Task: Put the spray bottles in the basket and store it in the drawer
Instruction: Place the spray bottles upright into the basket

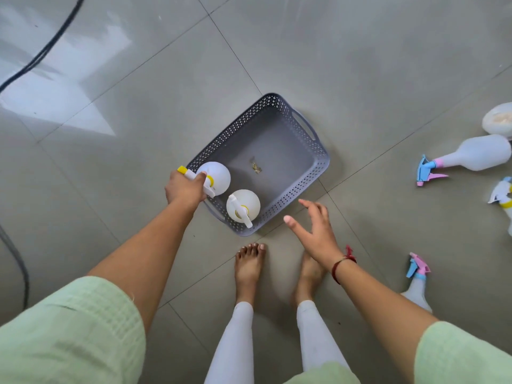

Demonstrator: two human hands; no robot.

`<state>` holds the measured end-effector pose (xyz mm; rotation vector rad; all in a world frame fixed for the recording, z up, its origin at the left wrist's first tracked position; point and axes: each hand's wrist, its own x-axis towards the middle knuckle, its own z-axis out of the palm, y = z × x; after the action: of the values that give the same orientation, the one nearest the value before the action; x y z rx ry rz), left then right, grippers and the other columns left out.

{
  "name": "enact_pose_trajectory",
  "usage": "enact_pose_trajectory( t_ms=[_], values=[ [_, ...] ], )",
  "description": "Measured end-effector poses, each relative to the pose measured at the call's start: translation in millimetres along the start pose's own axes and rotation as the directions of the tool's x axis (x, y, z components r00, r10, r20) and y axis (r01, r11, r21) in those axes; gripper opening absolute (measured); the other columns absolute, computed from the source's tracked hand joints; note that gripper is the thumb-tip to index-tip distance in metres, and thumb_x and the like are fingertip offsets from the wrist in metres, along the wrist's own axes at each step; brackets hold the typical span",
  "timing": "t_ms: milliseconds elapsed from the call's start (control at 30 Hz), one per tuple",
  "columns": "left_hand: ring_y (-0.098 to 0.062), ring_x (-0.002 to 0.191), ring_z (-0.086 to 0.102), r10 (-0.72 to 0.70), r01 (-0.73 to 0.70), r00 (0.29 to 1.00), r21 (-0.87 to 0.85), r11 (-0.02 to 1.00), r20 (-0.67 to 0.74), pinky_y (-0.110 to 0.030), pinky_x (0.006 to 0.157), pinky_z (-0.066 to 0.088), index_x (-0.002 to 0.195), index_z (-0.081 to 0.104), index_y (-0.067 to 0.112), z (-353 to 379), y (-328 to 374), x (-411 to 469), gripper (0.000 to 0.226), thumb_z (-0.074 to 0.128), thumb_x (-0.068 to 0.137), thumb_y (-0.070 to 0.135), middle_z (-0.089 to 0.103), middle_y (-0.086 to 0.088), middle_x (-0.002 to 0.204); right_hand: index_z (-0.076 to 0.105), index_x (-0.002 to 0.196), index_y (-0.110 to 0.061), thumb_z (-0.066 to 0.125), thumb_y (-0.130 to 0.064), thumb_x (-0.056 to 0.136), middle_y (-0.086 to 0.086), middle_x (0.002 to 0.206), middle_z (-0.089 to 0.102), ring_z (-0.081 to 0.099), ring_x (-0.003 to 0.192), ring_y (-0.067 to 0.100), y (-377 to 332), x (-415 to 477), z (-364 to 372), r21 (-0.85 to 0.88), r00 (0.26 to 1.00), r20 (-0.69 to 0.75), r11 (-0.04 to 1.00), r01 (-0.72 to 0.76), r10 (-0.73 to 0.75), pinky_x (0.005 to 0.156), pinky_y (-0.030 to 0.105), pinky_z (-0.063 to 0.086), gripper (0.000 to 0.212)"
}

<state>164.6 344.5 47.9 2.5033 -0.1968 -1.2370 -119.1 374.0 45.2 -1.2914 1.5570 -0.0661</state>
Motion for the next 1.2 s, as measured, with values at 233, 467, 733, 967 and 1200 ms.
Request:
enact_pose_trajectory(
  t_ms=[233, 467, 733, 967, 1200],
  values=[
    [-0.032, 0.098, 0.062, -0.027, 0.02, 0.999, 0.162, 0.987, 0.041, -0.039, 0.067, 0.057, 0.121, 0.045, 0.011, -8, 9, -9, 0.067, 0.06, 0.077, 0.06, 0.055, -0.009, 0.116, 0.042, 0.136, -0.024, 0.059, -0.052, 0.084, 0.004, 0.132, 0.035, 0.041, 0.123, 0.021, -16, 23, -4, 0.131, 0.991, -0.079, 0.987, -0.096, 0.107, 0.11, 0.037, 0.034, 0.061],
    [-0.035, 0.14, 0.025, 0.538, -0.428, 0.829, 0.446, 0.786, -0.152, -0.052, 0.111, 0.024, 0.135, 0.036, 0.012, -5, 32, -48, 0.061, 0.053, 0.088, 0.047, 0.036, -0.014, 0.144, 0.04, 0.138, -0.018, 0.057, -0.051, 0.086, 0.01, 0.139, 0.034, 0.04, 0.128, 0.027, -6, 22, -35, 0.197, 0.964, -0.172, 0.966, -0.168, 0.202, 0.112, 0.041, 0.033, 0.064],
    [-0.037, 0.147, 0.012, 0.806, -0.827, 0.463, 0.506, 0.245, 0.367, -0.05, 0.119, 0.005, 0.136, 0.043, 0.008, 97, 69, -144, 0.055, 0.059, 0.086, 0.027, 0.034, -0.016, 0.15, 0.046, 0.133, -0.012, 0.06, -0.043, 0.087, 0.015, 0.137, 0.039, 0.042, 0.127, 0.032, 53, -20, -93, 0.187, 0.888, -0.311, 0.938, -0.293, 0.339, 0.108, 0.036, 0.031, 0.058],
    [-0.029, 0.149, 0.007, 0.468, -0.923, 0.222, 0.339, -0.182, 0.855, -0.047, 0.12, 0.002, 0.142, 0.034, 0.015, 209, 51, -264, 0.062, 0.053, 0.087, 0.034, 0.029, -0.01, 0.154, 0.041, 0.135, -0.012, 0.062, -0.033, 0.084, 0.017, 0.143, 0.034, 0.035, 0.131, 0.037, 144, -67, -175, 0.101, 0.736, -0.324, 0.795, -0.598, 0.595, 0.107, 0.042, 0.033, 0.059],
    [-0.03, 0.14, 0.028, 0.322, -0.927, 0.359, 0.375, 0.012, 0.876, -0.04, 0.115, 0.025, 0.144, 0.026, 0.011, 305, 25, -323, 0.064, 0.05, 0.09, 0.037, 0.036, -0.012, 0.145, 0.042, 0.132, -0.014, 0.061, -0.029, 0.082, 0.018, 0.133, 0.042, 0.041, 0.126, 0.04, 242, -121, -228, 0.181, 0.562, -0.234, 0.604, -0.776, 0.793, 0.101, 0.046, 0.039, 0.056]
  ],
)
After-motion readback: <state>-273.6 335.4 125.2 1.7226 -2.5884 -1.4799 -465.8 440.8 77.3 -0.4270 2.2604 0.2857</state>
